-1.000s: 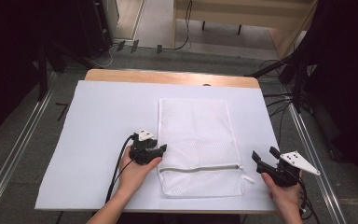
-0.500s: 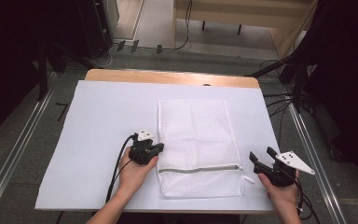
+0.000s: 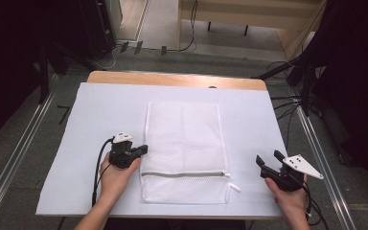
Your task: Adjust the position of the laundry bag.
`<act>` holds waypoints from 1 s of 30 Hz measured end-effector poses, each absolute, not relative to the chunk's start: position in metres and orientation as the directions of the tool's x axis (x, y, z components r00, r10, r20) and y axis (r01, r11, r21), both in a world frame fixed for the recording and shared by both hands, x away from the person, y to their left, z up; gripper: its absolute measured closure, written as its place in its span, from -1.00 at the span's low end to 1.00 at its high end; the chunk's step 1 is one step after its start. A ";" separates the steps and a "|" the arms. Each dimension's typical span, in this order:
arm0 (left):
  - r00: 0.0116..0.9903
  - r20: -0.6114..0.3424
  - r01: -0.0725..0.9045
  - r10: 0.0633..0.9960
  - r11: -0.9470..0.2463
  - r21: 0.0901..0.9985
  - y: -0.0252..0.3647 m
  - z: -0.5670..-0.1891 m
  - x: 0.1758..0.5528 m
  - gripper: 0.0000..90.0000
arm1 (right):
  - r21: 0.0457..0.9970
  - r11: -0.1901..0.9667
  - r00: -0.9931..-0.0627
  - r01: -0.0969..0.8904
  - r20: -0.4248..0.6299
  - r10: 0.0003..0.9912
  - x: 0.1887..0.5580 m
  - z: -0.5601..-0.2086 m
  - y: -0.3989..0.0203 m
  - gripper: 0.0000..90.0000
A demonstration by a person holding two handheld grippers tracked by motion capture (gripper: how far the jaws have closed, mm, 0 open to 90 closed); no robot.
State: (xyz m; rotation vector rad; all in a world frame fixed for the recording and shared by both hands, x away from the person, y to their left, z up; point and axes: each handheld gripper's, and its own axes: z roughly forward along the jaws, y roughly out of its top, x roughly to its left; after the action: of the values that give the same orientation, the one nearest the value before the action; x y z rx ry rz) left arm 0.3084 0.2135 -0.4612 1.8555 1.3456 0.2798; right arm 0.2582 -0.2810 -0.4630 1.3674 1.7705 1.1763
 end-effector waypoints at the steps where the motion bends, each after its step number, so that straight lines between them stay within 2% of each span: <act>1: 0.406 -0.268 0.697 0.874 -0.106 0.710 0.217 -0.461 0.308 1.00 | 0.904 0.075 -0.287 0.420 0.054 0.957 0.258 -0.463 -0.281 -0.35; 18: 0.351 -0.296 0.715 0.888 -0.050 0.697 0.245 -0.462 0.300 1.00 | 0.908 0.082 -0.293 0.410 0.046 0.955 0.260 -0.461 -0.280 -0.35; 19: 0.350 -0.301 0.711 0.887 -0.043 0.702 0.245 -0.462 0.299 0.93 | 0.909 0.084 -0.293 0.409 0.043 0.955 0.259 -0.461 -0.280 -0.35; 20: 0.338 -0.297 0.706 0.893 -0.032 0.707 0.245 -0.461 0.299 0.71 | 0.909 0.085 -0.292 0.408 0.042 0.955 0.259 -0.461 -0.280 -0.35; 22: 0.294 -0.284 0.700 0.913 -0.003 0.714 0.242 -0.459 0.299 0.06 | 0.910 0.086 -0.292 0.406 0.040 0.956 0.259 -0.460 -0.279 -0.35; 23: 0.285 -0.269 0.692 0.920 -0.004 0.722 0.242 -0.458 0.299 -0.17 | 0.912 0.084 -0.290 0.401 0.039 0.956 0.258 -0.460 -0.279 -0.36; 24: 0.282 -0.268 0.683 0.921 0.004 0.731 0.241 -0.456 0.298 -0.28 | 0.914 0.080 -0.287 0.397 0.041 0.957 0.258 -0.459 -0.279 -0.36; 25: 0.289 -0.272 0.674 0.918 0.007 0.739 0.242 -0.453 0.296 -0.35 | 0.915 0.078 -0.287 0.395 0.042 0.957 0.257 -0.458 -0.278 -0.36; 28: 0.317 -0.259 0.646 0.913 -0.008 0.763 0.238 -0.444 0.290 -0.37 | 0.916 0.061 -0.281 0.397 0.059 0.958 0.256 -0.454 -0.275 -0.32; 30: 0.339 -0.249 0.631 0.907 -0.023 0.775 0.235 -0.440 0.285 -0.38 | 0.909 0.043 -0.312 0.415 0.098 0.945 0.256 -0.452 -0.271 -0.30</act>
State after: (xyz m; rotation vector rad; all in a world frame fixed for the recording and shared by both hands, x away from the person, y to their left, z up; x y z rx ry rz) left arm 0.2855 0.2346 -0.4404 1.7402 1.3779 0.4017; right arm 0.2562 -0.2711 -0.4518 1.3707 1.7747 1.2419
